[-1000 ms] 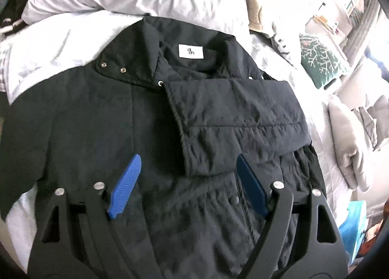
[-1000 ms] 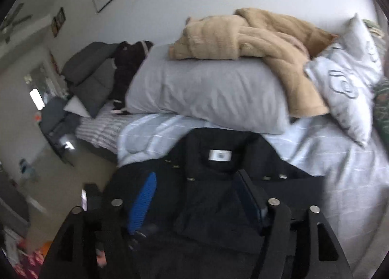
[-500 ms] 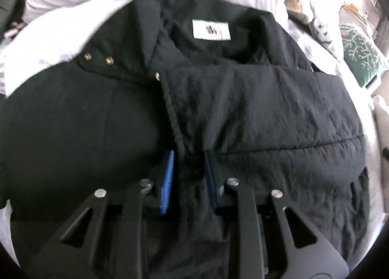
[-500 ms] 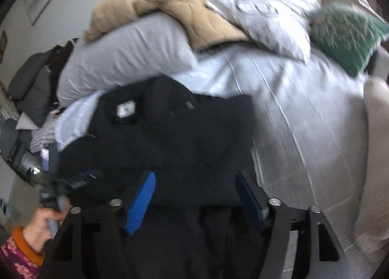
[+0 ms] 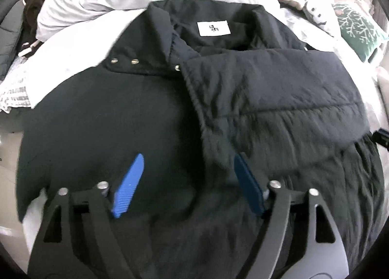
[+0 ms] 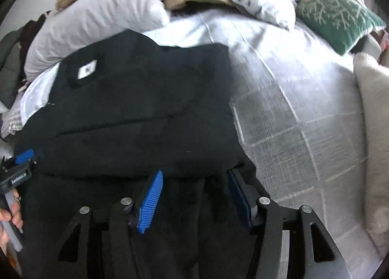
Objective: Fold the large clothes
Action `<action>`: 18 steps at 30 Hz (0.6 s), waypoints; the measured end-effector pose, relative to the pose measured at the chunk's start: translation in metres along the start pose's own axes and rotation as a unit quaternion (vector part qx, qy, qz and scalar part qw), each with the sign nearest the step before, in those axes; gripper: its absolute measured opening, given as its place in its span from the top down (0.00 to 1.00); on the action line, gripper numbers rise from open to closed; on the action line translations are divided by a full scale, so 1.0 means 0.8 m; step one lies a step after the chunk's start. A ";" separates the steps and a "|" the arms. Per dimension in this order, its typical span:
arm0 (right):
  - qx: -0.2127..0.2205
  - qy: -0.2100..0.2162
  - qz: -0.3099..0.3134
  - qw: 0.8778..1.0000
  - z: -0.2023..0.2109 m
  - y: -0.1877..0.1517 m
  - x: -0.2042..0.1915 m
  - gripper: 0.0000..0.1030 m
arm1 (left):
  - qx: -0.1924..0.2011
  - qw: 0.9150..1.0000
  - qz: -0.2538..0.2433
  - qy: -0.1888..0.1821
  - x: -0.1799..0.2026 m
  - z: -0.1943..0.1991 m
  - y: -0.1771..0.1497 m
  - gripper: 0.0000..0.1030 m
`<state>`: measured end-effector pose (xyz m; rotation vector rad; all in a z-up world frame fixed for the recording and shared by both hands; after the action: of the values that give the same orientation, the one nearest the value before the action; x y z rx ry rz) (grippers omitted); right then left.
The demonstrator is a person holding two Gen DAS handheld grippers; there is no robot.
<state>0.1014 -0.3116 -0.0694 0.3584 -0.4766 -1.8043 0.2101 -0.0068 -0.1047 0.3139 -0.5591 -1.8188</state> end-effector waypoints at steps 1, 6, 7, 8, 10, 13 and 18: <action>0.004 -0.002 0.005 1.000 0.013 -0.001 -0.005 0.37 | -0.001 1.000 0.000 0.000 -0.001 0.009 -0.004 0.20; 0.021 0.001 0.017 1.000 0.067 -0.013 -0.037 0.23 | -0.023 0.999 0.033 -0.023 -0.032 0.066 -0.022 0.14; 0.027 0.005 0.021 0.999 0.079 -0.017 -0.045 0.20 | -0.024 0.999 0.042 -0.025 -0.038 0.075 -0.027 0.12; 0.031 0.007 0.024 0.999 0.085 -0.018 -0.050 0.18 | -0.023 0.998 0.055 -0.028 -0.050 0.088 -0.033 0.08; 0.043 0.010 0.035 0.998 0.098 -0.024 -0.070 0.18 | -0.018 0.997 0.072 -0.028 -0.067 0.102 -0.041 0.05; 0.063 0.022 0.048 0.997 0.108 -0.042 -0.093 0.17 | 0.000 0.994 0.109 -0.027 -0.108 0.121 -0.062 0.04; 0.069 0.007 0.095 0.993 0.101 -0.064 -0.116 0.17 | 0.013 0.986 0.164 -0.011 -0.181 0.125 -0.075 0.04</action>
<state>0.0459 -0.1991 -0.0244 0.4080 -0.6075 -1.5884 0.1584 0.1663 -0.0601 0.2055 -0.6132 -1.4994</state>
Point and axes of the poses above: each gripper's, at about its wrist camera, not at the fingertips, and z roughly against the way its jaws point, x to its right, y to its top, the point moved 2 cm from there along -z, roughly the way its jaws point, and after that the axes turned 6 degrees about -y, right-handed, at the moved point
